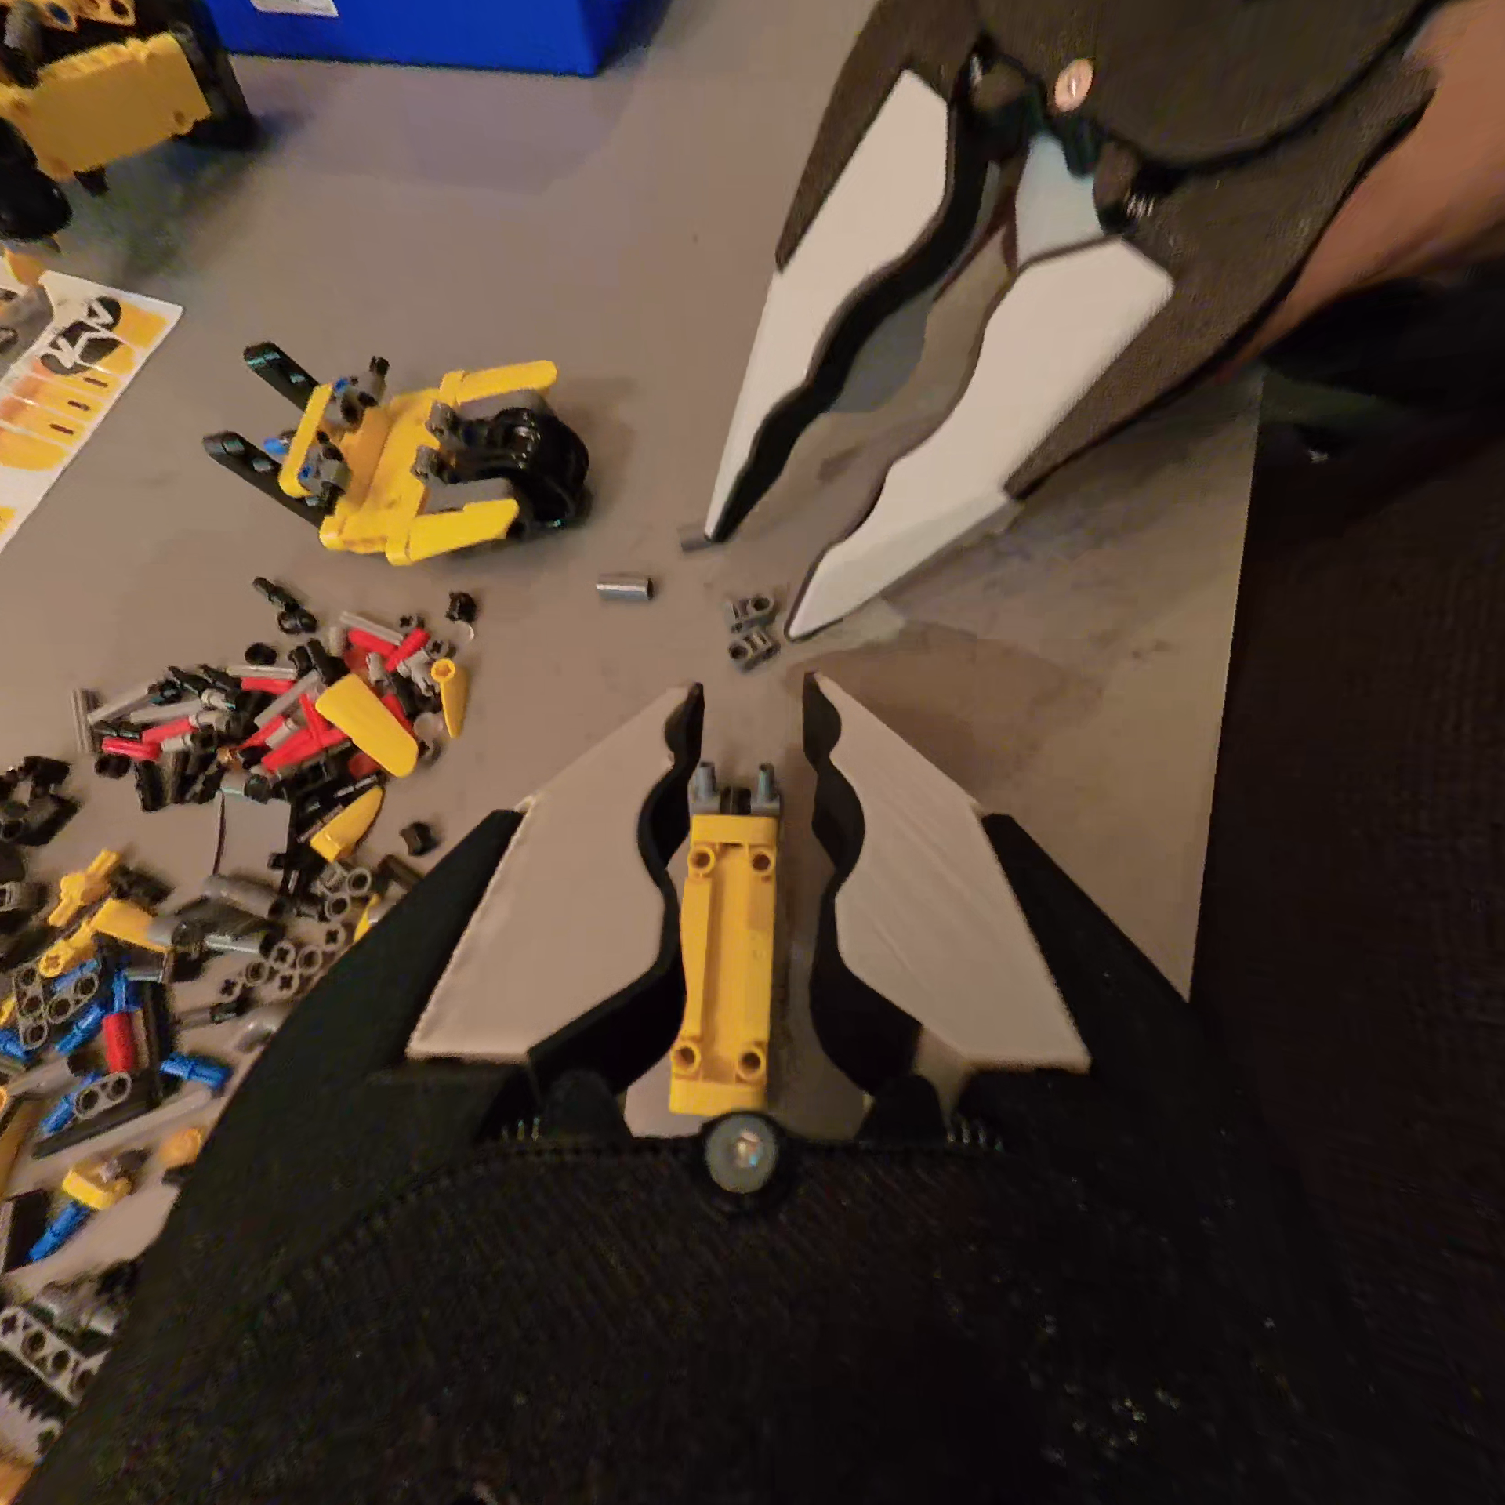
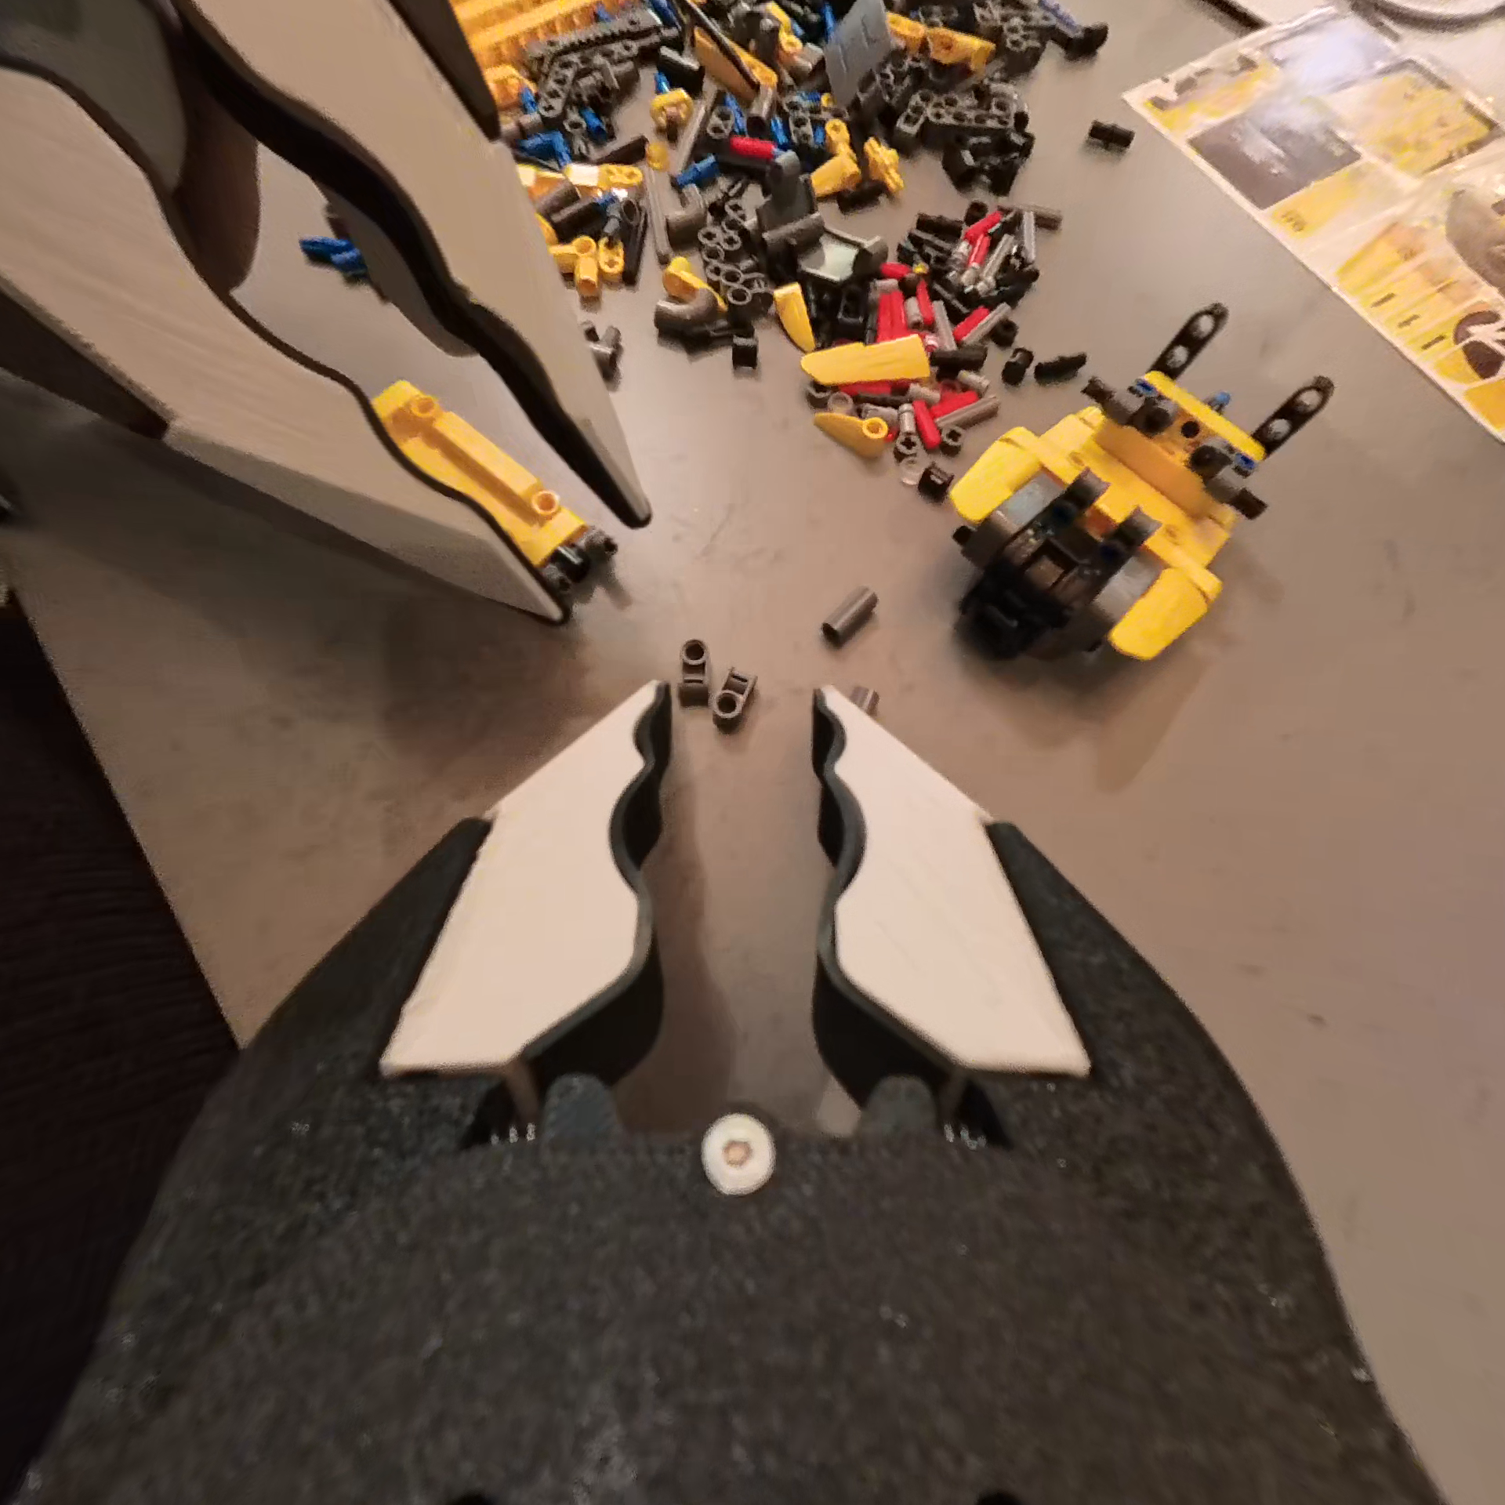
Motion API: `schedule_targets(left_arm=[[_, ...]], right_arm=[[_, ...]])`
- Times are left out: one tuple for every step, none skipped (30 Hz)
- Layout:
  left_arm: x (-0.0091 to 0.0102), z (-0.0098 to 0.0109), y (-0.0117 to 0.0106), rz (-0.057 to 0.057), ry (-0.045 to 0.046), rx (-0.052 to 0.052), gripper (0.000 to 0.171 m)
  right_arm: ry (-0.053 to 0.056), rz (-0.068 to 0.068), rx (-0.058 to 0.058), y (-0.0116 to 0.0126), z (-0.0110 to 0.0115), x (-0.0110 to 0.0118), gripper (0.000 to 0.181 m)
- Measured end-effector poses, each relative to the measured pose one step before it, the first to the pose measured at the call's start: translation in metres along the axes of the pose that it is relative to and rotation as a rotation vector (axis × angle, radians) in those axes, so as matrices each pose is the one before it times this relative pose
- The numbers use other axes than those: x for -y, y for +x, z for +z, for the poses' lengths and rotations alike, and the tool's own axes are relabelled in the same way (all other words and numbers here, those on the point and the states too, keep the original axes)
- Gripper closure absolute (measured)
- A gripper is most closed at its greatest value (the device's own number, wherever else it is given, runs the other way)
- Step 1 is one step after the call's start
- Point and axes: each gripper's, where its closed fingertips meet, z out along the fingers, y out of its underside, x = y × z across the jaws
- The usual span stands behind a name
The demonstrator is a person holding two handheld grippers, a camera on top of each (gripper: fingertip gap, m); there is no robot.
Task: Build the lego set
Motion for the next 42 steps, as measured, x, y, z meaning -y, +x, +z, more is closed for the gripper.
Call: schedule_targets(left_arm=[[0.00148, 0.00049, -0.00114, -0.0042, 0.00600, 0.0044, 0.150], [0.00057, -0.00006, -0.00160, -0.0043, 0.00390, 0.0075, 0.150], [0.00010, -0.00054, -0.00109, -0.0034, 0.00450, 0.0046, 0.150], [-0.00024, -0.00067, -0.00042, -0.0034, 0.00465, 0.0006, 0.150], [-0.00074, -0.00082, -0.00061, -0.0046, 0.00318, 0.0023, 0.150], [-0.00096, -0.00080, -0.00087, -0.0051, 0.00184, 0.0039, 0.150], [-0.00105, -0.00095, -0.00046, -0.0037, 0.00196, 0.0018, 0.150], [-0.00098, -0.00095, -0.00049, -0.0031, 0.00271, 0.0022, 0.150], [-0.00062, -0.00095, -0.00076, -0.0039, 0.00372, 0.0049, 0.150], [-0.00043, -0.00099, -0.00061, -0.0034, 0.00486, 0.0029, 0.150], [-0.00026, -0.00092, -0.00016, -0.0033, 0.00438, 0.0010, 0.150], [-0.00023, -0.00088, -0.00033, -0.0031, 0.00276, 0.0019, 0.150], [-0.00043, -0.00086, -0.00028, -0.0013, 0.00141, 0.0021, 0.150], [-0.00060, -0.00086, -0.00013, 0.0001, 0.00053, 0.0024, 0.150], [-0.00068, -0.00077, -0.00016, 0.0007, 0.00016, 0.0028, 0.150], [-0.00097, -0.00061, -0.00004, 0.0007, -0.00029, 0.0031, 0.150], [-0.00100, -0.00063, -0.00009, 0.0001, -0.00045, 0.0028, 0.150], [-0.00098, -0.00050, -0.00003, -0.0007, 0.00042, 0.0018, 0.151], [-0.00070, -0.00033, -0.00004, -0.0020, 0.00210, 0.0019, 0.151], [-0.00028, -0.00011, -0.00011, -0.0030, 0.00375, 0.0013, 0.151], [0.00024, 0.00009, 0.00002, -0.0034, 0.00519, -0.0007, 0.151], [0.00084, 0.00046, 0.00032, -0.0034, 0.00581, -0.0021, 0.151], [0.00117, 0.00054, 0.00042, -0.0026, 0.00466, -0.0035, 0.151], [0.00116, 0.00077, 0.00041, -0.0012, -0.00022, -0.0035, 0.151], [0.00099, 0.00057, 0.00034, 0.0026, -0.00526, -0.0012, 0.150], [0.00110, 0.00014, 0.00001, 0.0080, -0.00705, 0.0038, 0.150], [0.00084, -0.00025, -0.00064, 0.0122, -0.00891, 0.0088, 0.150], [0.00003, -0.00078, -0.00213, 0.0112, -0.01198, 0.0150, 0.150], [-0.00013, -0.00104, -0.00314, 0.0037, -0.01101, 0.0164, 0.150], [0.00035, -0.00124, -0.00271, -0.0044, -0.00519, 0.0077, 0.150], [0.00126, -0.00103, -0.00182, -0.0079, 0.00140, 0.0004, 0.150], [0.00155, -0.00059, -0.00162, -0.0090, 0.00501, -0.0002, 0.149], [0.00213, 0.00048, -0.00122, -0.0093, 0.00729, -0.0016, 0.150], [0.00269, 0.00173, -0.00048, -0.0093, 0.00608, -0.0053, 0.150], [0.00280, 0.00338, -0.00018, -0.0080, -0.00083, -0.0053, 0.149], [0.00240, 0.00496, 0.00002, -0.0035, -0.01229, -0.0043, 0.148], [0.00217, 0.00615, 0.00056, 0.0072, -0.02034, -0.0051, 0.145], [0.00235, 0.00722, 0.00053, 0.0184, -0.02054, -0.0043, 0.143], [0.00221, 0.00773, -0.00002, 0.0233, -0.01789, -0.0043, 0.142], [0.00147, 0.00786, -0.00033, 0.0192, -0.01769, -0.0094, 0.141], [0.00003, 0.00733, -0.00076, 0.0111, -0.02180, -0.0127, 0.139], [-0.00059, 0.00644, -0.00218, 0.0054, -0.02159, -0.0075, 0.138]], right_arm=[[-0.0047, 0.0046, -0.0018, -0.00067, 0.00135, 0.00000, 0.148], [0.0015, 0.0081, 0.0103, -0.00224, 0.00124, 0.00133, 0.151], [0.0013, 0.0079, 0.0145, -0.00289, 0.00145, 0.00149, 0.152], [-0.0054, 0.0046, 0.0090, -0.00205, 0.00213, 0.00071, 0.153], [-0.0144, -0.0007, -0.0001, -0.00087, 0.00253, -0.00083, 0.154], [-0.0219, -0.0069, -0.0066, -0.00001, 0.00270, -0.00222, 0.156], [-0.0220, -0.0111, -0.0069, -0.00029, 0.00231, -0.00243, 0.157], [0.0001, -0.0120, -0.0065, -0.00043, 0.00022, 0.00046, 0.164], [0.0015, -0.0119, -0.0009, -0.00109, -0.00034, 0.00006, 0.166], [-0.0018, -0.0065, -0.0028, -0.00030, -0.00061, -0.00089, 0.166], [-0.0011, -0.0035, -0.0022, 0.00036, -0.00162, -0.00160, 0.166], [-0.0035, -0.0018, -0.0054, 0.00156, -0.00292, -0.00282, 0.166], [-0.0052, 0.0000, -0.0099, 0.00309, -0.00444, -0.00452, 0.166], [-0.0067, 0.0046, -0.0145, 0.00465, -0.00614, -0.00632, 0.166], [-0.0075, 0.0092, -0.0133, 0.00558, -0.00756, -0.00817, 0.166], [-0.0084, 0.0128, -0.0153, 0.00685, -0.00885, -0.00977, 0.166], [-0.0104, 0.0179, -0.0227, 0.00923, -0.00976, -0.01115, 0.166], [-0.0121, 0.0216, -0.0296, 0.01145, -0.01002, -0.01176, 0.166], [-0.0124, 0.0248, -0.0368, 0.01366, -0.00957, -0.01175, 0.166], [-0.0100, 0.0276, -0.0386, 0.01463, -0.00830, -0.01100, 0.166], [-0.0053, 0.0304, -0.0347, 0.01440, -0.00667, -0.00944, 0.166], [0.0009, 0.0310, -0.0218, 0.01176, -0.00454, -0.00701, 0.166], [0.0060, 0.0293, -0.0050, 0.00729, -0.00281, -0.00430, 0.166], [0.0088, 0.0204, 0.0085, 0.00279, -0.00134, -0.00210, 0.166], [0.0087, 0.0086, 0.0094, 0.00038, -0.00035, -0.00056, 0.166], [0.0061, -0.0017, 0.0004, 0.00003, 0.00013, 0.00014, 0.164], [0.0051, -0.0067, -0.0074, 0.00057, -0.00023, 0.00108, 0.154], [0.0073, -0.0046, -0.0021, -0.00031, -0.00095, 0.00223, 0.147], [0.0201, 0.0015, 0.0091, -0.00180, -0.00234, 0.00431, 0.146], [0.0390, 0.0122, 0.0194, -0.00308, -0.00320, 0.00750, 0.146], [0.0526, 0.0206, 0.0340, -0.00543, -0.00335, 0.00999, 0.146], [0.0562, 0.0274, 0.0465, -0.00790, -0.00194, 0.01118, 0.146], [0.0533, 0.0281, 0.0557, -0.01045, 0.00056, 0.01150, 0.146], [0.0451, 0.0228, 0.0600, -0.01288, 0.00440, 0.01037, 0.148], [0.0262, 0.0112, 0.0555, -0.01347, 0.00863, 0.00712, 0.150], [-0.0039, -0.0041, 0.0380, -0.01124, 0.01223, 0.00211, 0.151], [-0.0323, -0.0229, 0.0121, -0.00704, 0.01415, -0.00212, 0.151], [-0.0474, -0.0397, -0.0217, -0.00149, 0.01374, -0.00366, 0.152], [-0.0453, -0.0503, -0.0409, 0.00159, 0.01187, -0.00263, 0.155], [-0.0360, -0.0460, -0.0398, 0.00194, 0.00992, -0.00079, 0.156], [-0.0284, -0.0328, -0.0304, 0.00149, 0.00787, 0.00032, 0.157], [-0.0200, -0.0197, -0.0174, 0.00067, 0.00606, 0.00096, 0.157]])
